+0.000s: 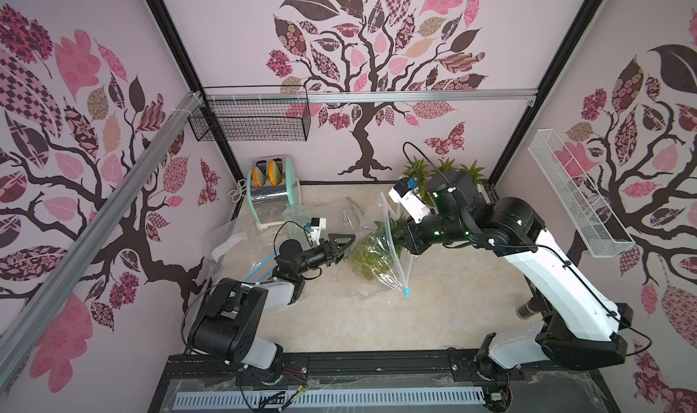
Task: Open the zip-top bag and take out the pineapple
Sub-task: Pick up the pineapple at the center of the board, then place the zipper food storage bag at the center of the board.
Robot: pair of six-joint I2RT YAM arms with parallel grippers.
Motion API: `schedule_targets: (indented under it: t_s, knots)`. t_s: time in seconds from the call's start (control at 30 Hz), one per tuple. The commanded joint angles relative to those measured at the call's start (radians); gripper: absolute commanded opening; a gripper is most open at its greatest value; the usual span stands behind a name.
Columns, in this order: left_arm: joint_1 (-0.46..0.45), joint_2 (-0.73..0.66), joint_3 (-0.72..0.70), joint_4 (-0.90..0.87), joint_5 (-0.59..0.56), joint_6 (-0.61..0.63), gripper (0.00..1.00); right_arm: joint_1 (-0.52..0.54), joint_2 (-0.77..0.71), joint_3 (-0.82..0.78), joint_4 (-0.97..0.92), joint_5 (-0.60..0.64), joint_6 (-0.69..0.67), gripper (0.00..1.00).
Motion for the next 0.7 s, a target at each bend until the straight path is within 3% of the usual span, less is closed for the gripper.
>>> schedule_targets:
  t_s: [0.0, 0.13, 0.27, 0.37, 0.67]
  knots:
    - [-0.011, -0.012, 0.020, 0.075, 0.016, -0.003, 0.66, -0.001, -0.019, 0.048, 0.098, 0.031, -0.002, 0.00]
    - [-0.012, -0.044, 0.019, 0.069, 0.014, -0.001, 0.28, -0.001, -0.013, 0.044, 0.108, 0.040, -0.005, 0.00]
    - [-0.011, -0.063, 0.019, 0.011, 0.014, 0.031, 0.00, -0.001, -0.011, 0.044, 0.111, 0.041, -0.005, 0.00]
    - [-0.011, -0.085, 0.016, -0.090, -0.008, 0.094, 0.00, 0.000, -0.017, 0.041, 0.107, 0.042, -0.003, 0.00]
    - [-0.011, -0.188, 0.053, -0.619, -0.118, 0.407, 0.00, 0.000, -0.042, 0.058, 0.079, 0.074, 0.009, 0.00]
